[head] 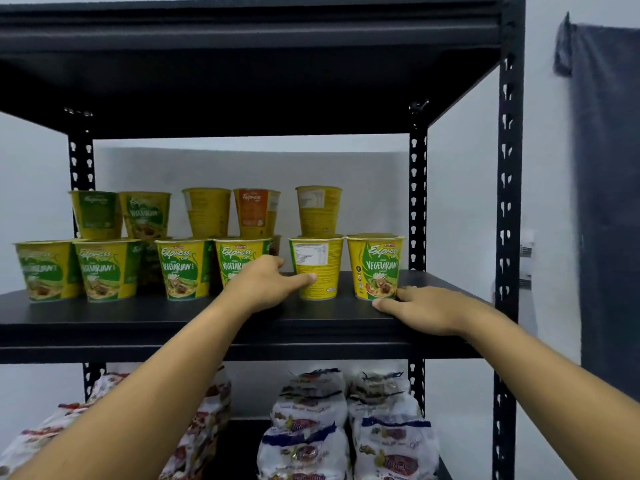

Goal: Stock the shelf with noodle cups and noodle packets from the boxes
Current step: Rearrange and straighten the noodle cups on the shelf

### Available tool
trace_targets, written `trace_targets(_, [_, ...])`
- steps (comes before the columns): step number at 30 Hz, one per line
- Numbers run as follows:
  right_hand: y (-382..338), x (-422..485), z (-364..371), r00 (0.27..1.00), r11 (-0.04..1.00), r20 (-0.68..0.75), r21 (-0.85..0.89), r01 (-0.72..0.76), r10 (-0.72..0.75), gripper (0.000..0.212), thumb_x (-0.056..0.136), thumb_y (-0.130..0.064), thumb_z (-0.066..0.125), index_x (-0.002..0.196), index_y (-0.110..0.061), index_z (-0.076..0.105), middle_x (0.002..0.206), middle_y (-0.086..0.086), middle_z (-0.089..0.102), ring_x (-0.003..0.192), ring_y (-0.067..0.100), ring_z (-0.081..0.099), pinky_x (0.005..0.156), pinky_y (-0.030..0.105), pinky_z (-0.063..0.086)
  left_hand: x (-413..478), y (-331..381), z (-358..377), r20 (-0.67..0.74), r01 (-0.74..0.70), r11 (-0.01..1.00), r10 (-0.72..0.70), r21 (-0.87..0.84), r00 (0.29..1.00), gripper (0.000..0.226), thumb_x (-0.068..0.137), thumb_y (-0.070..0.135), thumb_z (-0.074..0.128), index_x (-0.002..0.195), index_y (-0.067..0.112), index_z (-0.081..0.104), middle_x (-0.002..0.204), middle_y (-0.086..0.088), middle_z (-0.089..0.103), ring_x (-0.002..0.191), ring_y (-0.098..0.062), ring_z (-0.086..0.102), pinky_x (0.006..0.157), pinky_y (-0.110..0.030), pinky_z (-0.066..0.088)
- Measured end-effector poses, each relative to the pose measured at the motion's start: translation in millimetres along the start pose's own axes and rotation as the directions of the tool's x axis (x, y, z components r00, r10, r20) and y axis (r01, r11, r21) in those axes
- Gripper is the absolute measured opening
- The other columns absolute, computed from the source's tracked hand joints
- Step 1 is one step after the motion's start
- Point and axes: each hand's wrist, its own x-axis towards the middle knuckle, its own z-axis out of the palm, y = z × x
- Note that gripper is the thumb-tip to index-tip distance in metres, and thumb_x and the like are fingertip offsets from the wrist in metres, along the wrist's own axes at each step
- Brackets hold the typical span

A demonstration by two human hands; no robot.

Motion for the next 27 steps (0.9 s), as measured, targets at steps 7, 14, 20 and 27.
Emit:
trace_targets(7, [6.5, 6.4, 4.6, 0.999, 0.999, -0.035, -0.051, -0.013, 0.011, 0.084, 0.089, -0.085, 0.024, 0.154, -0.034, 0.039, 0.160, -0.003, 0.040, 0.144, 0.021, 0.040, 0.113, 0.044, 0.036, 19.5, 12.8, 18.2, -0.041, 0.067, 0.971, -0.079, -0.229, 0.996, 0.114, 0.060, 0.071, 0.087, 0.150, 0.018, 0.041, 0.143, 0.001, 0.058, 0.125, -0.022, 0.057, 0.101, -0.039, 0.048])
trace_targets(14, [7.6, 9.1, 6.0, 0.999, 0.997, -0.045, -0.075, -0.034, 0.030, 0.090, 0.086, -0.088, 0.021, 0.154, -0.033, 0.040, 0.160, -0.004, 0.039, 0.145, 0.021, 0.040, 0.111, 0.046, 0.036, 24.2, 16.2, 25.6, -0.077, 0.091, 0.932, -0.126, -0.350, 0.989, 0.120, 0.057, 0.061, 0.094, 0.149, 0.015, 0.032, 0.142, -0.003, 0.057, 0.127, -0.026, 0.056, 0.107, -0.044, 0.048])
trace_targets(20, [6.8, 7.3, 6.0, 0.999, 0.997, -0.038, -0.068, -0.032, 0.029, 0.088, 0.086, -0.088, 0.020, 0.153, -0.035, 0.040, 0.159, -0.005, 0.040, 0.144, 0.021, 0.040, 0.112, 0.046, 0.036, 22.7, 8.2, 25.9, -0.047, 0.030, 0.865, -0.062, -0.501, 0.997, 0.094, 0.061, 0.047, 0.097, 0.138, 0.019, 0.050, 0.128, 0.002, 0.066, 0.112, -0.016, 0.064, 0.099, -0.036, 0.053])
trace_targets(27, [6.8, 6.5, 6.3, 0.998, 0.996, -0.047, -0.081, -0.035, 0.032, 0.088, 0.085, -0.090, 0.018, 0.149, -0.035, 0.044, 0.155, -0.005, 0.045, 0.140, 0.021, 0.044, 0.107, 0.046, 0.038, 26.1, 0.8, 24.2, -0.012, 0.065, 0.808, -0.089, -0.586, 0.996, 0.088, 0.082, 0.023, 0.086, 0.153, 0.020, 0.034, 0.142, -0.006, 0.058, 0.126, -0.027, 0.058, 0.111, -0.049, 0.047])
